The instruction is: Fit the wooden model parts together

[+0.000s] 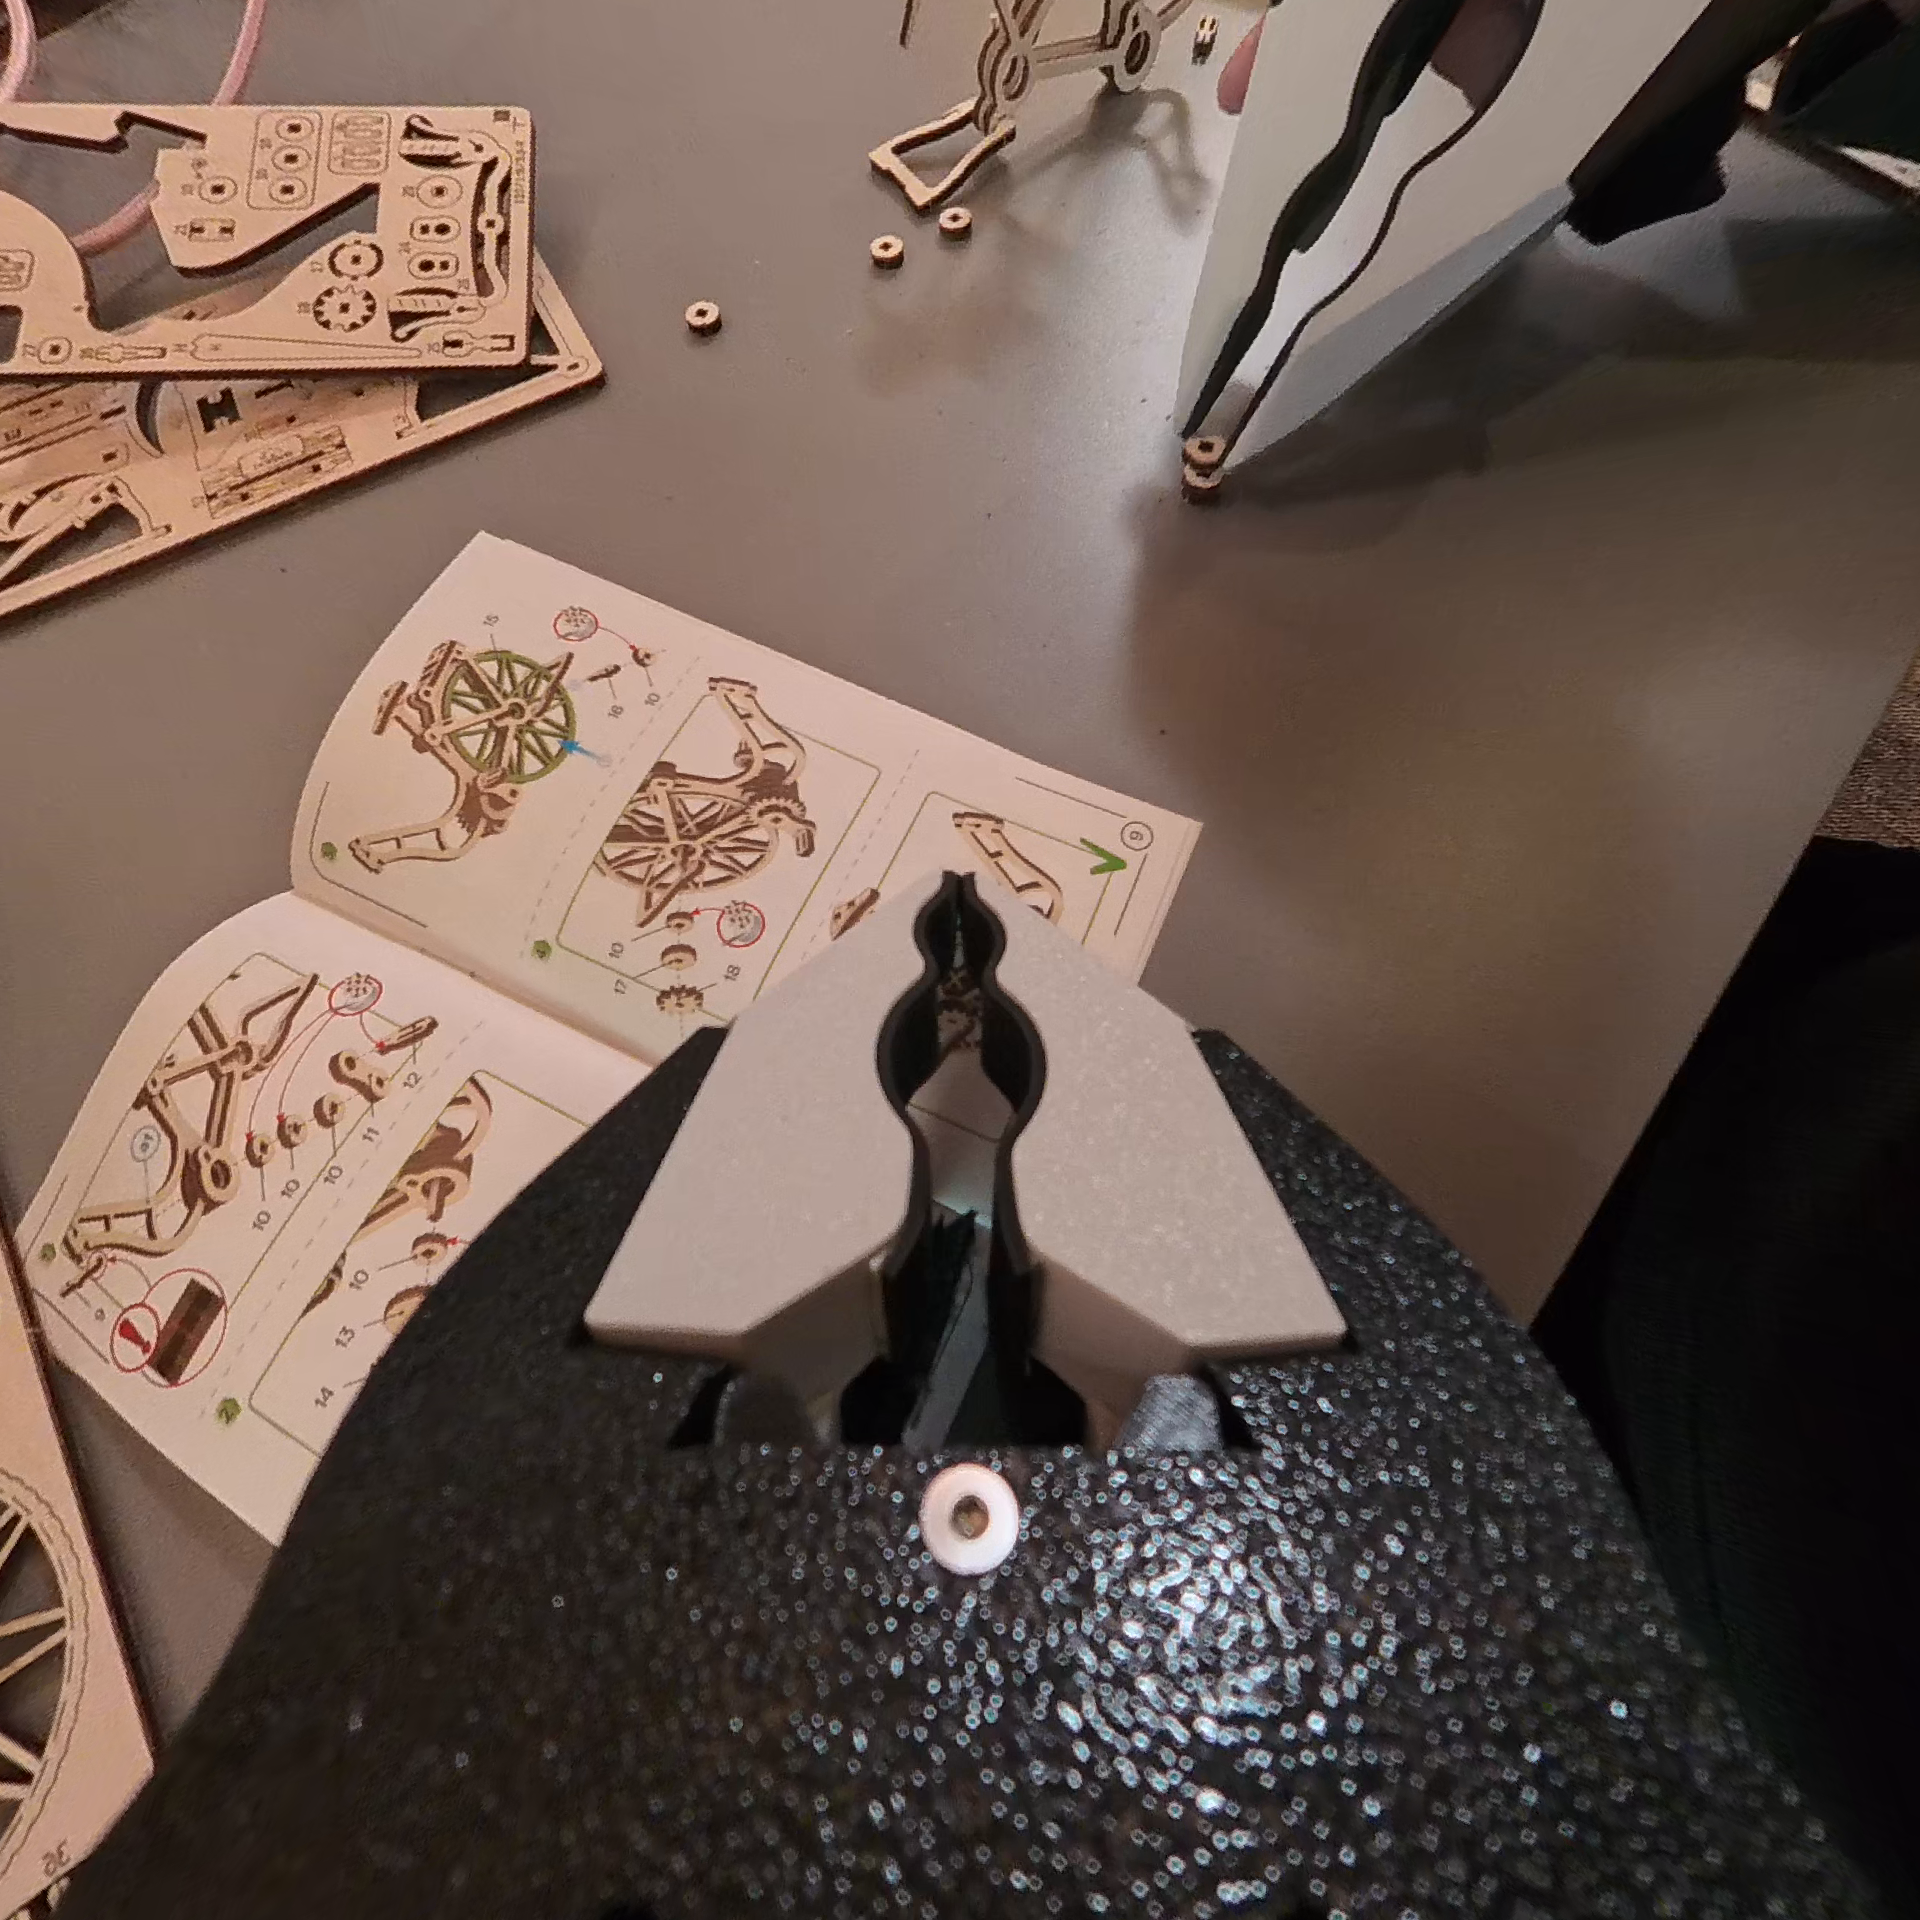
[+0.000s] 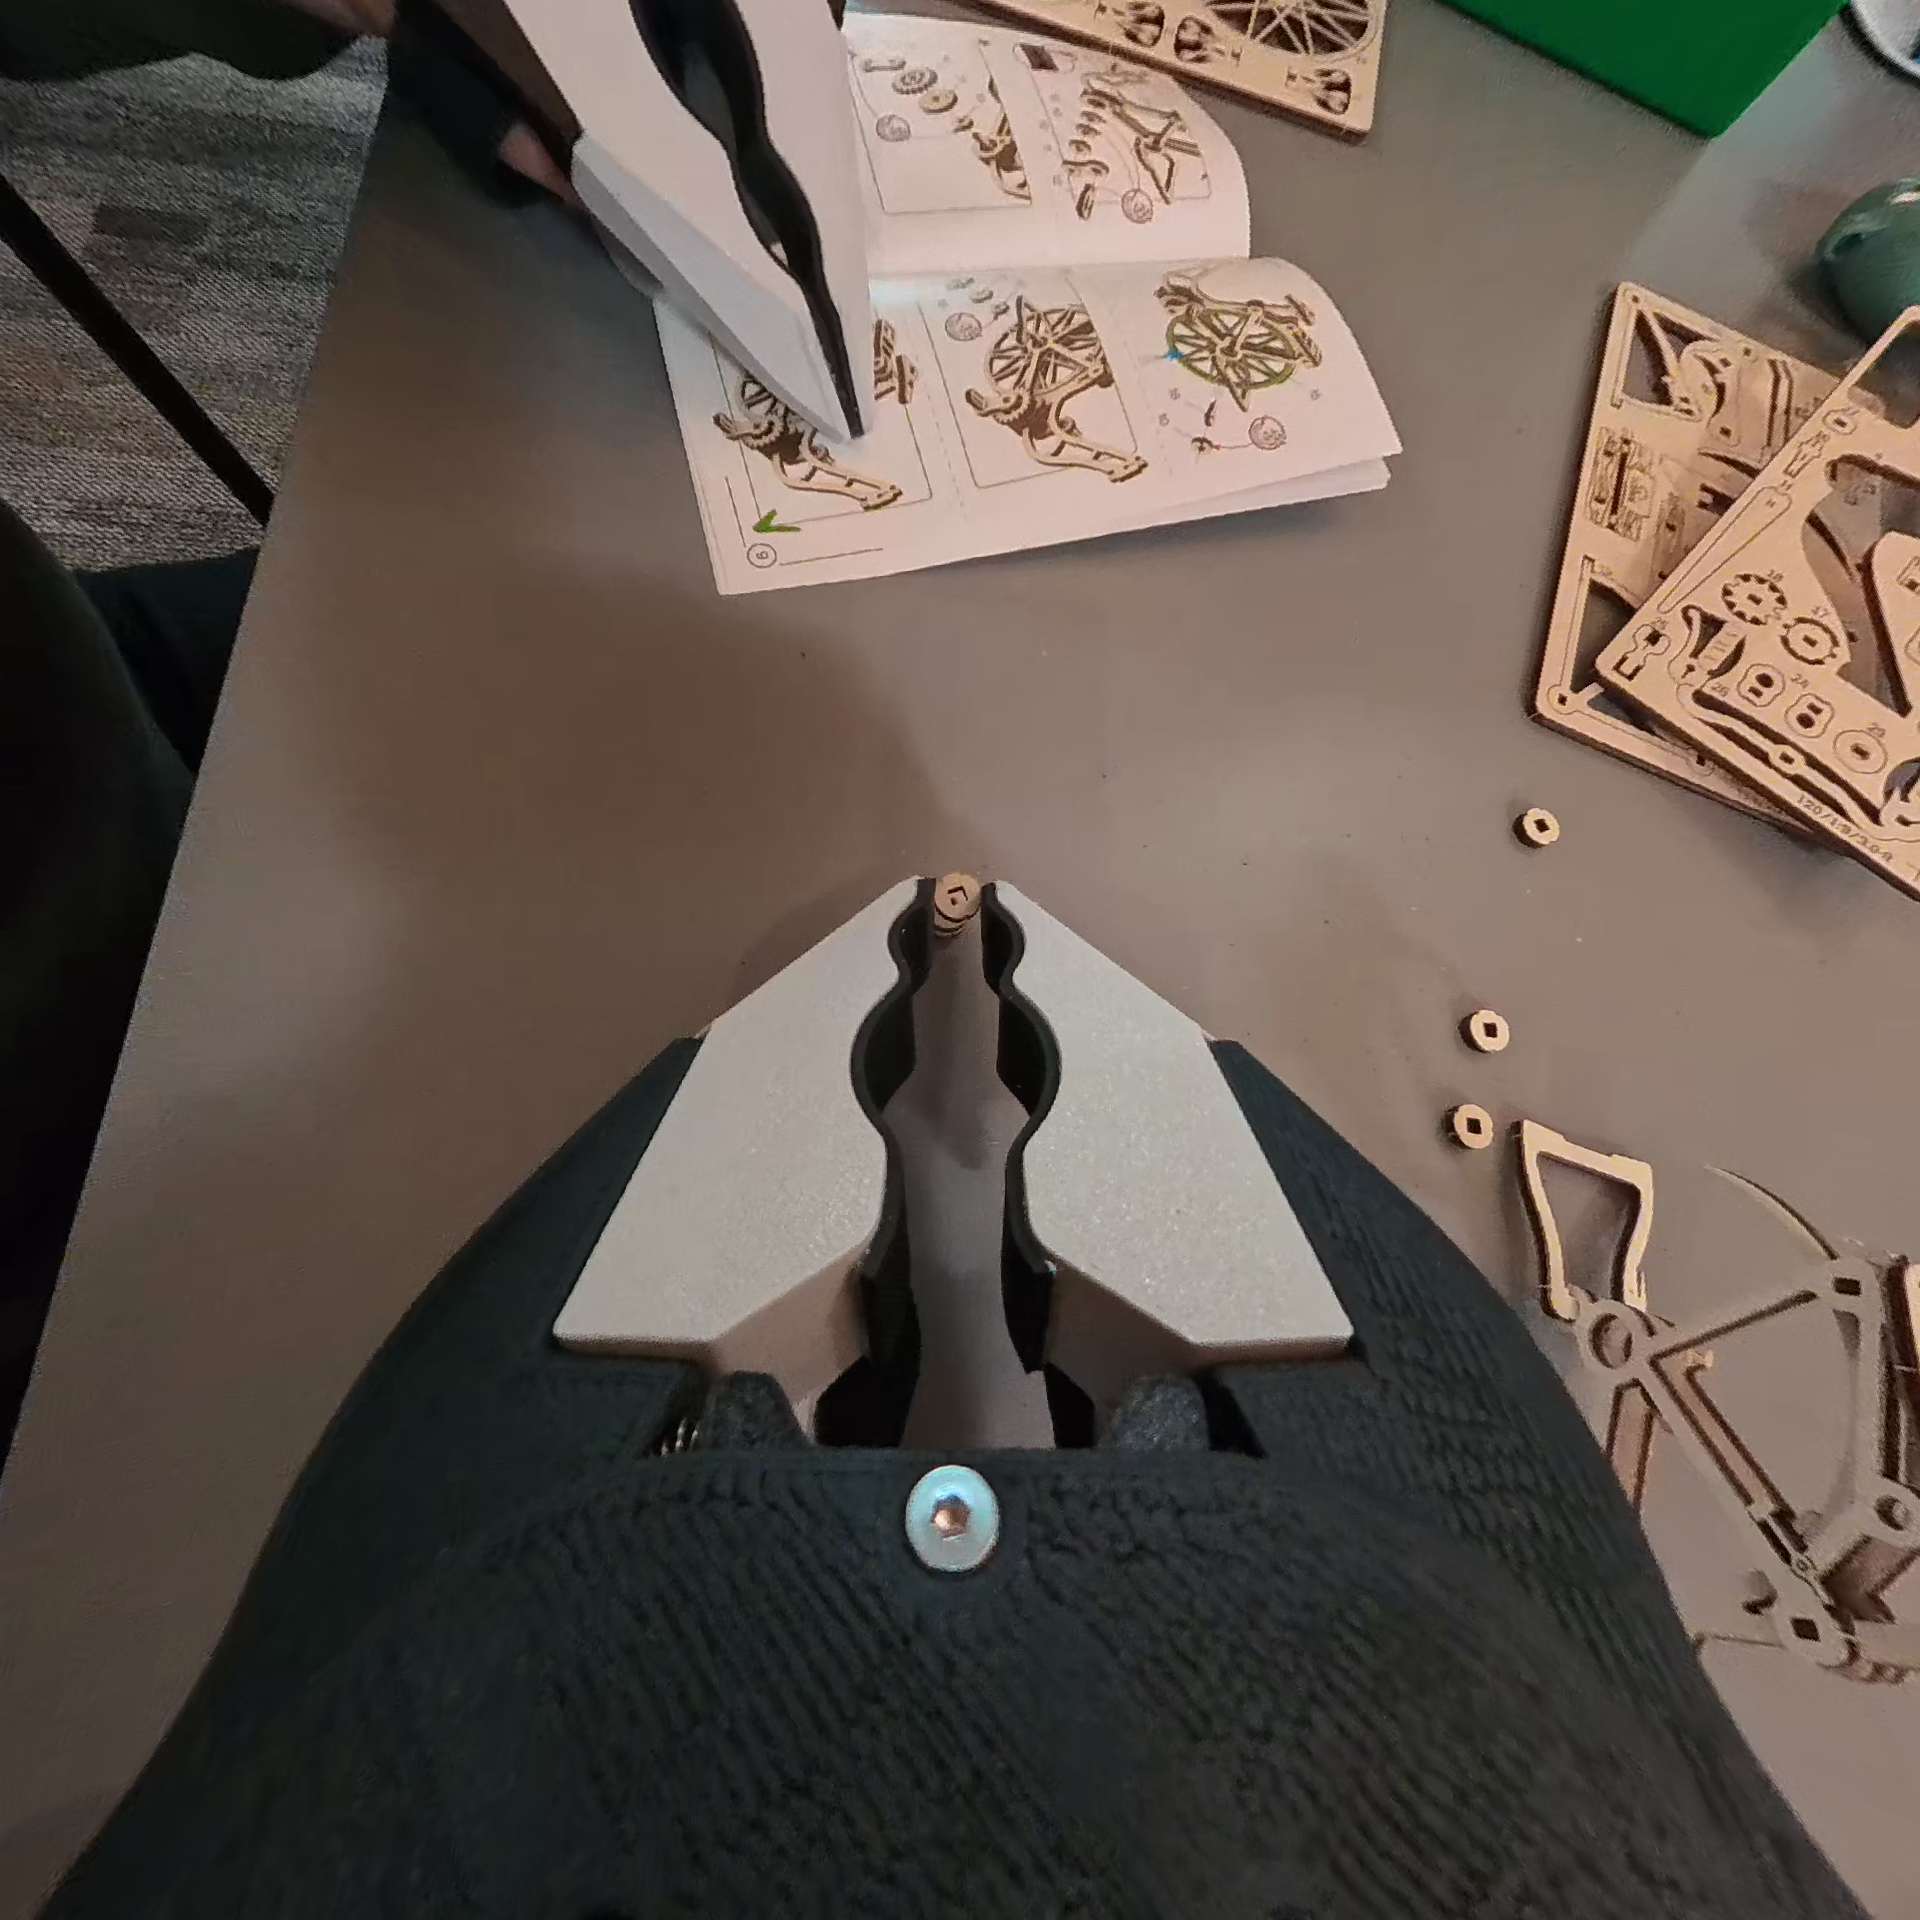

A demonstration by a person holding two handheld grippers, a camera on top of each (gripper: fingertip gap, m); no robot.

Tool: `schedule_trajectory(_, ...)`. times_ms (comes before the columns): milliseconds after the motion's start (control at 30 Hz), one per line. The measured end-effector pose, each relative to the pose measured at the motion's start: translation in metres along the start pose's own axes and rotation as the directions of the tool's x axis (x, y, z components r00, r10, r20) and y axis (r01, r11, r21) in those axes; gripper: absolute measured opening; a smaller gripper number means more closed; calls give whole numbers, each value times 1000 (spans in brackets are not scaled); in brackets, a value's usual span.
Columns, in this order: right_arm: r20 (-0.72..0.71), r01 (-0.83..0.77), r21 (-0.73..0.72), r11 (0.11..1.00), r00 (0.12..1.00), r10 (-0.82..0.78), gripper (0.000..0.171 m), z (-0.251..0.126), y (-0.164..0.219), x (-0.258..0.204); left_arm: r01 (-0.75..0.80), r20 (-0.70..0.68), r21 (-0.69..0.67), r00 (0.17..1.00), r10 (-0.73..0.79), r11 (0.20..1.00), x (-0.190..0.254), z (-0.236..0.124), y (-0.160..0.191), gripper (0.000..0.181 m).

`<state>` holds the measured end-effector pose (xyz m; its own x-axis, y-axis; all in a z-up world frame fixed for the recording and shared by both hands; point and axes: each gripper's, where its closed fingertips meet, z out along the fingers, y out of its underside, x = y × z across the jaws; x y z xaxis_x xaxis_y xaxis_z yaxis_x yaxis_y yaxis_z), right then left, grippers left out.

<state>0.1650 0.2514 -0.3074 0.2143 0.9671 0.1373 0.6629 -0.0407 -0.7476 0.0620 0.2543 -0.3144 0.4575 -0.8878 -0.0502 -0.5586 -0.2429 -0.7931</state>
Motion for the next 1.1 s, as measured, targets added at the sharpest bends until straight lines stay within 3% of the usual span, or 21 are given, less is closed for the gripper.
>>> schedule_trajectory(600,-9,-17,-13,1000,1000,17,7,0,0,0,0,0,0,1000,0,1000,0,0,0,0)
schedule_trajectory(900,-169,-61,49,997,983,69,7,-5,-8,-2,-4,3,1,1000,4,1000,0,0,0,0)
schedule_trajectory(1033,-267,-67,206,976,956,122,7,-21,-18,11,-7,5,1,1000,7,1000,0,0,0,0)
schedule_trajectory(1100,-295,-49,185,981,950,103,7,-25,-16,16,-7,5,1,1000,7,1000,0,0,0,0)
